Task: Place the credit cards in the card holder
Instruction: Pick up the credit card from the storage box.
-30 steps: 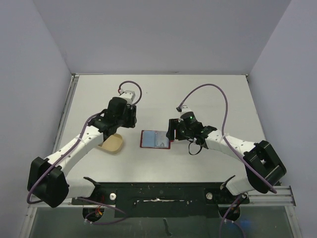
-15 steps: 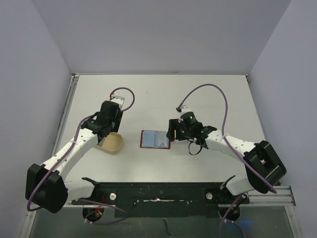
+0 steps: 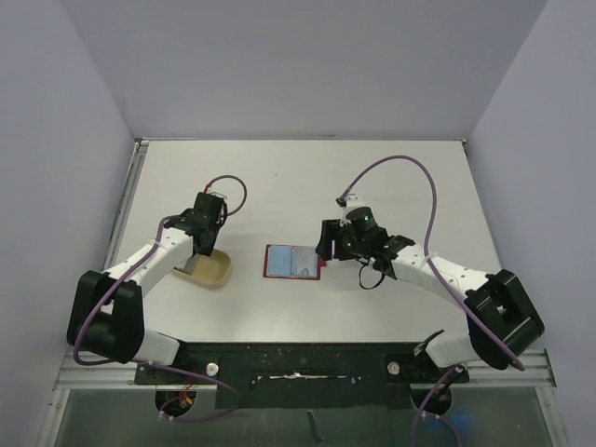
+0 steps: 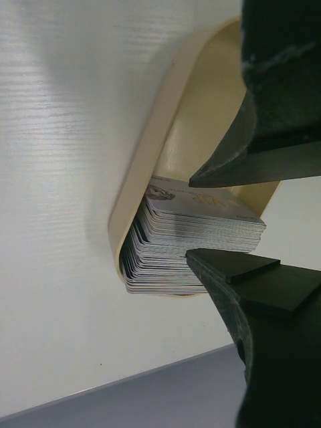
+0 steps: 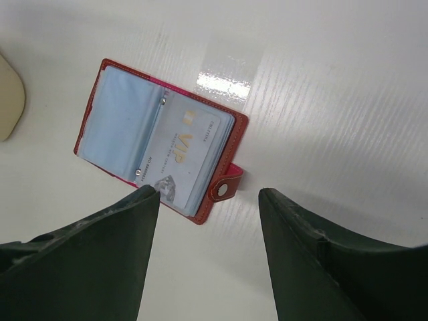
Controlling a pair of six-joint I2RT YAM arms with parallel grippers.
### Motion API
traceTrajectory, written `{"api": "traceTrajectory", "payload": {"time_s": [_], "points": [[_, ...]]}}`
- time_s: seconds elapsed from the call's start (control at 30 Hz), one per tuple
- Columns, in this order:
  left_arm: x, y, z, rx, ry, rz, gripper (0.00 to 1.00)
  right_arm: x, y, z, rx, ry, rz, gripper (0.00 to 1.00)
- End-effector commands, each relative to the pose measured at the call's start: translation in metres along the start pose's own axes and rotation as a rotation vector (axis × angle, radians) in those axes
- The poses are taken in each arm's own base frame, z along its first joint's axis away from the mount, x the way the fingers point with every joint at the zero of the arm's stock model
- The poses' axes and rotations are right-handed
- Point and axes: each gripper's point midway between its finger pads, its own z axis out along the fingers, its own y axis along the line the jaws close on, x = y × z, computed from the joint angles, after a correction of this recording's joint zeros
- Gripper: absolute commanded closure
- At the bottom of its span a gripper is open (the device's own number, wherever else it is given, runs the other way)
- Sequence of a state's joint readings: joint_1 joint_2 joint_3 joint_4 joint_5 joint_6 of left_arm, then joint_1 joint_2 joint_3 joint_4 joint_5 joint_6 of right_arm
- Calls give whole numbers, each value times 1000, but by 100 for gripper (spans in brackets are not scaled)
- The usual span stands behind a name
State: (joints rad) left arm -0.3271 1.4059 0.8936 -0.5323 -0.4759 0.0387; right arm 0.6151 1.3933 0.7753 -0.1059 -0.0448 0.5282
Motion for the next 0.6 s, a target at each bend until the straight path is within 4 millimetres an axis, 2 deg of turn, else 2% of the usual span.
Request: {"api": "traceTrajectory", "payload": {"time_s": [0.0, 0.23, 0.57], "points": [[0, 7, 7, -50, 21, 17, 60, -24, 9, -9, -50, -86, -13, 38], [6, 19, 10, -129, 54, 40, 60, -24, 5, -12, -50, -96, -5, 39], [10, 16, 13, -131, 78, 49, 62, -24, 1, -12, -52, -100, 8, 39]]}}
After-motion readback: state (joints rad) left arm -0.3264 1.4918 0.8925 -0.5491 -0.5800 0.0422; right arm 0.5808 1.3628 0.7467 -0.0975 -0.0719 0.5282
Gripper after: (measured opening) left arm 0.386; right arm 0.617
